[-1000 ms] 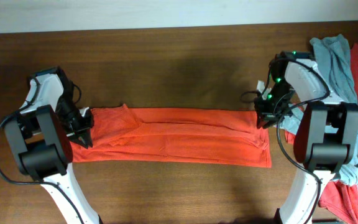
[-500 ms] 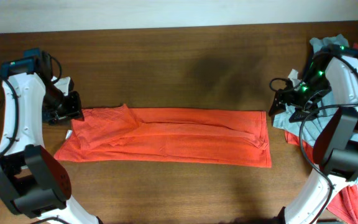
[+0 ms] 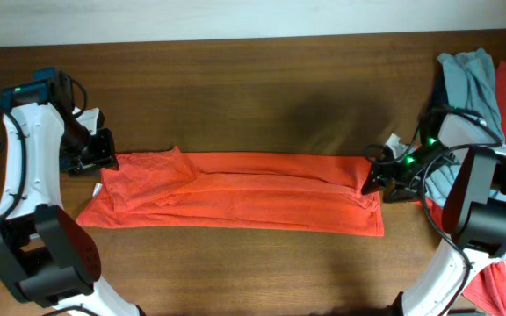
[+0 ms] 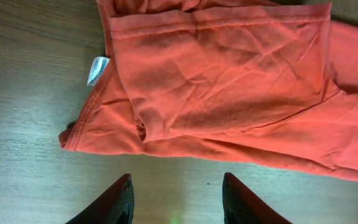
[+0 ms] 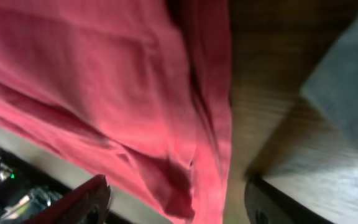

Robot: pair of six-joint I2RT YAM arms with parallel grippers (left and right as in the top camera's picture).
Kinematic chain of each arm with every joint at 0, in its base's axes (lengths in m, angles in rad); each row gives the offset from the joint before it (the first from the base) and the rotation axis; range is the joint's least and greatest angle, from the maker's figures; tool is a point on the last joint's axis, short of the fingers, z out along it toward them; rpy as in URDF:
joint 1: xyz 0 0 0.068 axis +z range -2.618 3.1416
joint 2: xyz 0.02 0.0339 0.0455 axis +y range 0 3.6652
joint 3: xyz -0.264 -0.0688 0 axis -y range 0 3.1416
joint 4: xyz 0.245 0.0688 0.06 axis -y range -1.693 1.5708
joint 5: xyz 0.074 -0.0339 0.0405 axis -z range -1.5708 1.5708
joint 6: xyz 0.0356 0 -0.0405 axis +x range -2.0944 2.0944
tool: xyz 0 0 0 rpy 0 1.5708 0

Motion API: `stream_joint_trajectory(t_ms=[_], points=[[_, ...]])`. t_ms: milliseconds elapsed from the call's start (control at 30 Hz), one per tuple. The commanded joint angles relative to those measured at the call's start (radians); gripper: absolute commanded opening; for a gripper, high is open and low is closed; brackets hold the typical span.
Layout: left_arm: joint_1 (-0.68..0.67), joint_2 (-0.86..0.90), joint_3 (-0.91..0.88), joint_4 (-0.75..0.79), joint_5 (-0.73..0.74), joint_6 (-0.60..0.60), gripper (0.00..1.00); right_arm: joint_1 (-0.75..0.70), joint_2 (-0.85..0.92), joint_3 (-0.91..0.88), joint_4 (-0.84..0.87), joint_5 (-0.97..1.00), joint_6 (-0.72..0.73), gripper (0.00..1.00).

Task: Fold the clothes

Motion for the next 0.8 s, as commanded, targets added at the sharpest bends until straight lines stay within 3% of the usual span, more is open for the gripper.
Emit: stream_joint_trajectory(t_ms=[0,167,233,500,767], points=[[0.007,-0.007,0.007,0.002,0.011,0.001,0.46,0.007,-0.009,-0.051,0.071,-0.011,0.031,0.72],[0.007,-0.007,0.007,0.002,0.011,0.001,0.46,0.040,-0.009,-0.077,0.093,-0.010,0.031,0.67],[0.007,-0.007,0.007,0.002,0.011,0.001,0.46,0.066,-0.009,-0.077,0.095,-0.010,0.031,0.59],[0.007,-0.007,0.007,0.001,0.011,0.001,0.47,0.132,-0.009,-0.077,0.136,0.043,0.124,0.04],[0.007,-0.007,0.007,0.000,0.011,0.002,0.46,0.066,-0.010,-0.008,0.133,0.115,0.147,0.04]])
